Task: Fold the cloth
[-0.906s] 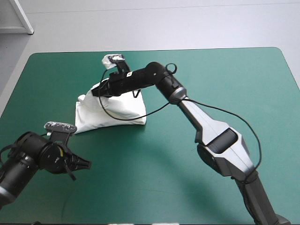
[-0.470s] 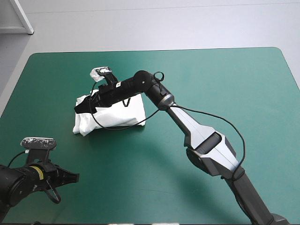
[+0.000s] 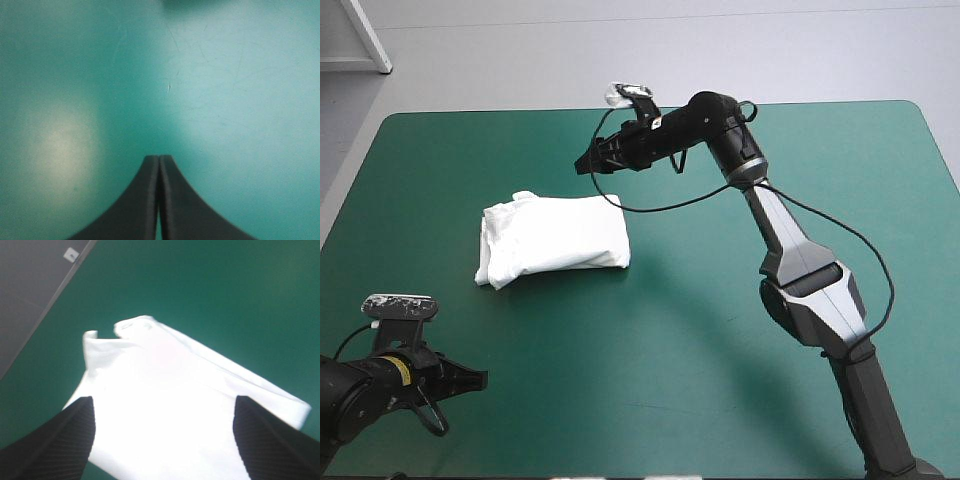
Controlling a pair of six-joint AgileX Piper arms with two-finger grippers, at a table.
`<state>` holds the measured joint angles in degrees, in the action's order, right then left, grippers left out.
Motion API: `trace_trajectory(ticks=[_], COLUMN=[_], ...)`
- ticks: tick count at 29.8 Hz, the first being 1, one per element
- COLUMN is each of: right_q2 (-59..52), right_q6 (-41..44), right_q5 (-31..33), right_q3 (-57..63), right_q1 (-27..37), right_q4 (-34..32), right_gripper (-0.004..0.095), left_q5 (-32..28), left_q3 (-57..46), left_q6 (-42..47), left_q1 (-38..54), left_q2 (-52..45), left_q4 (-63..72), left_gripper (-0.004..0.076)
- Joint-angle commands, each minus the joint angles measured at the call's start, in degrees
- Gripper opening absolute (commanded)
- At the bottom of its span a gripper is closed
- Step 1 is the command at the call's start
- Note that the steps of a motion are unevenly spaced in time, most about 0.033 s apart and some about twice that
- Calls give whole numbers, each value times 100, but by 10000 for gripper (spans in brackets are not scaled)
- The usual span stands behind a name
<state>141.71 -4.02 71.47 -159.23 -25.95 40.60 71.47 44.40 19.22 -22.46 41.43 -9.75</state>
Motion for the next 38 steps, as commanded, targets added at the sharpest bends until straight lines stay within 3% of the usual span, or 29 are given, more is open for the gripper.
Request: trace_trajectory(ticks=[1, 14, 21, 24, 30, 34, 38], right_q2=[-530, -530, -376, -367, -405, -613, -931], right_q6=[230, -34, -213, -329, -462, -457, -127], right_q5=[11, 1, -8, -8, -8, -8, -8], right_q3=[-21, 1883, 2141, 2141, 2141, 2141, 2141], right_q1=[226, -66, -388, -493, -543, -532, -492], right_q4=[-21, -458, -559, -575, -614, -979, -1926], right_gripper=[696, 646, 641, 504, -19, -19, -19], left_q5=[242, 242, 242, 242, 242, 219, 48], left_q3=[155, 155, 155, 155, 155, 155, 155], left_q6=[58, 72, 72, 72, 36, 16, -21], left_q1=[8, 8, 8, 8, 8, 8, 8], left_q2=[-3, -3, -3, -3, -3, -3, -3], left_q4=[-84, -56, -56, -67, -67, -67, -141], left_gripper=[-8, -8, -8, -8, -8, -8, -8])
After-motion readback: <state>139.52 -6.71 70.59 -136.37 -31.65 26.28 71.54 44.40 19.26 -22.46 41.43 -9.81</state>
